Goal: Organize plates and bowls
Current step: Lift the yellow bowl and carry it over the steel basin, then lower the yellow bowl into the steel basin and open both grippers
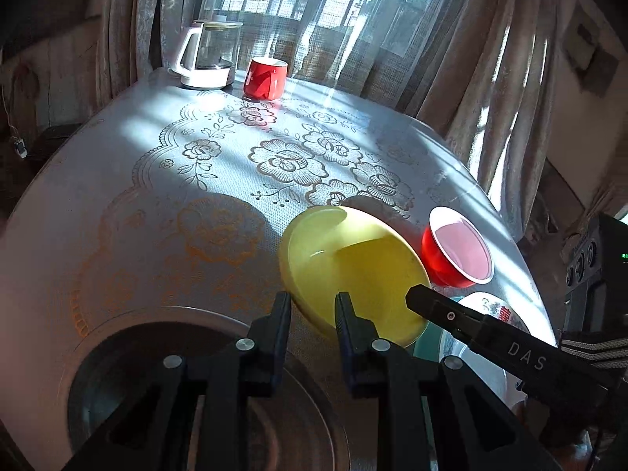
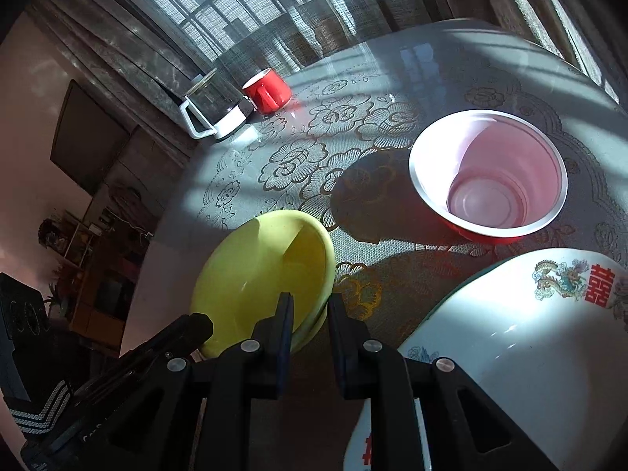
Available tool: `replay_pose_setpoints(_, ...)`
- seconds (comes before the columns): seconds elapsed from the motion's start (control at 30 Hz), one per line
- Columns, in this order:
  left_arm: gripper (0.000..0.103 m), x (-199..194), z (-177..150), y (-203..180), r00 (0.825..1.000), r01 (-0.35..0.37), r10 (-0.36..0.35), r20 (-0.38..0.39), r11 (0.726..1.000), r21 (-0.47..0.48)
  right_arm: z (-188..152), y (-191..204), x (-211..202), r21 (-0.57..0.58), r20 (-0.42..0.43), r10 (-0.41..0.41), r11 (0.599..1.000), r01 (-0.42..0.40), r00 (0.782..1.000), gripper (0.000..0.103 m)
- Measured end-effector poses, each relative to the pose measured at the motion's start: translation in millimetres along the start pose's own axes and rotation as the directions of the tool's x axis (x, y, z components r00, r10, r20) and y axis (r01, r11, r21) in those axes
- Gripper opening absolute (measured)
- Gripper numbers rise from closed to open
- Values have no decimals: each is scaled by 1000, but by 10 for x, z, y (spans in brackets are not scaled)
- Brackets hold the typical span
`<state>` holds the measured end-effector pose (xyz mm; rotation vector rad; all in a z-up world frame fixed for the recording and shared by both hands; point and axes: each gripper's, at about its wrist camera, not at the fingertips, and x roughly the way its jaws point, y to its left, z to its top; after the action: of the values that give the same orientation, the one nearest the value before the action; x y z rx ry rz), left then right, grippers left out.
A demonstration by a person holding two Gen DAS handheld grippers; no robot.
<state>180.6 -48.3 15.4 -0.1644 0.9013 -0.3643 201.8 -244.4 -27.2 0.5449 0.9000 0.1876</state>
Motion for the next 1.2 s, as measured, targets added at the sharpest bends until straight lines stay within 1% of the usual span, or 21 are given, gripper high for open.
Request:
replay_pose_setpoints(0.27, 22, -399, -133, 9, 997, 15, -16, 72, 1000, 11, -146, 155, -225, -29, 34, 55, 998, -54, 998, 19)
replay_pose_setpoints(0.5, 22, -762, -283, 133, 993, 32, -31, 116, 999, -10, -290, 370, -395, -73, 46, 114, 991, -111, 992, 19)
replay_pose_setpoints(0.77, 22, -1056, -555, 475, 993, 36, -28, 114, 996, -76, -564, 654, -337, -142, -11, 167, 976, -167, 986, 19)
replay_pose_setpoints(0.9, 23, -1116, -711, 620, 994, 21, -10, 106, 995, -102, -708, 766, -267, -173, -50, 177, 968, -184, 983, 19)
replay_pose_setpoints(1.2, 23, -1092, -968, 874, 998, 2, 8, 58, 986, -165, -947, 888, -41, -218, -141, 151, 959, -180, 978, 19)
